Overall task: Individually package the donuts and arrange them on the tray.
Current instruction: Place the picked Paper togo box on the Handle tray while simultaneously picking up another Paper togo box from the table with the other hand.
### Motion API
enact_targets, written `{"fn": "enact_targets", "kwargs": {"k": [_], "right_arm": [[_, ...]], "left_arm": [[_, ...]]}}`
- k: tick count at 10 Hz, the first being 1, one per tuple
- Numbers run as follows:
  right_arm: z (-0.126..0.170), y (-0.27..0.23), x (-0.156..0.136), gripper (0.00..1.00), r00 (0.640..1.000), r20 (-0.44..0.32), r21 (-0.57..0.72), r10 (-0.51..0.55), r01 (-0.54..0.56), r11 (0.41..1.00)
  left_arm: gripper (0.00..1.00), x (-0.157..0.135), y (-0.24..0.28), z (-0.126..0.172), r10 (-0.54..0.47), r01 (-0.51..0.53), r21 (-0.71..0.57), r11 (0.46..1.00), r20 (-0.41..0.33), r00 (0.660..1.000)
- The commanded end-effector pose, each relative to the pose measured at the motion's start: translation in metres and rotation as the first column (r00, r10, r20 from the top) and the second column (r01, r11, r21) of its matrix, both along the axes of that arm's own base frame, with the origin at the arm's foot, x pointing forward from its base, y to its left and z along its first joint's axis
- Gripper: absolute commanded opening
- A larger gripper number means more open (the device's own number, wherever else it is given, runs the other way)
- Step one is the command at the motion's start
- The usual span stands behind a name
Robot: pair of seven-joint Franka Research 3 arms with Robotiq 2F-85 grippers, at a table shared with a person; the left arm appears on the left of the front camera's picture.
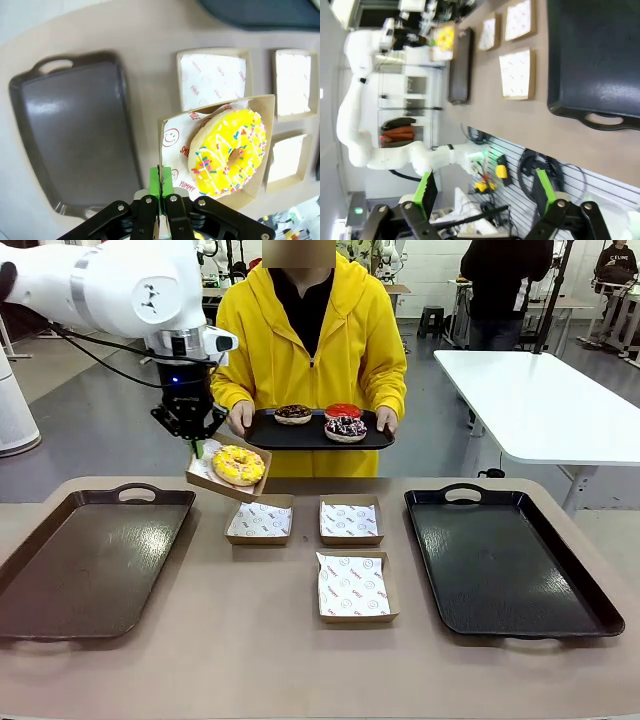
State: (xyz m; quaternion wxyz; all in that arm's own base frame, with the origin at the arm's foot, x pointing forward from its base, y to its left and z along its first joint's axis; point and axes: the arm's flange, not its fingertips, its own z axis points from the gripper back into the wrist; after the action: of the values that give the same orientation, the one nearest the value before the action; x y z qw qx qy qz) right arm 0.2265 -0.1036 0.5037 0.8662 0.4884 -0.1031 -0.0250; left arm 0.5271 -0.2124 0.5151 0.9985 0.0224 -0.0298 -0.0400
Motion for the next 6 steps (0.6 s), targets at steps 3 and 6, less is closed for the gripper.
{"fn": "enact_targets", "kwargs": {"k": [3,6], "right_arm": [[0.040,0.099,0.043,1.00,0.996,-0.087,-0.245,0.029,-0.049,0.968],[0.032,0.175,0.068,1.00,0.992,-0.121,-0.390,0.032,-0.077,0.918]], "left_arm": [[0.01,-0.086,0.072,0.003,0.093,-0.093,-0.026,0.995,-0.015,0.996],[0.01,-0.134,0.108,-0.017,0.117,-0.117,-0.017,0.993,-0.026,0.993]]}}
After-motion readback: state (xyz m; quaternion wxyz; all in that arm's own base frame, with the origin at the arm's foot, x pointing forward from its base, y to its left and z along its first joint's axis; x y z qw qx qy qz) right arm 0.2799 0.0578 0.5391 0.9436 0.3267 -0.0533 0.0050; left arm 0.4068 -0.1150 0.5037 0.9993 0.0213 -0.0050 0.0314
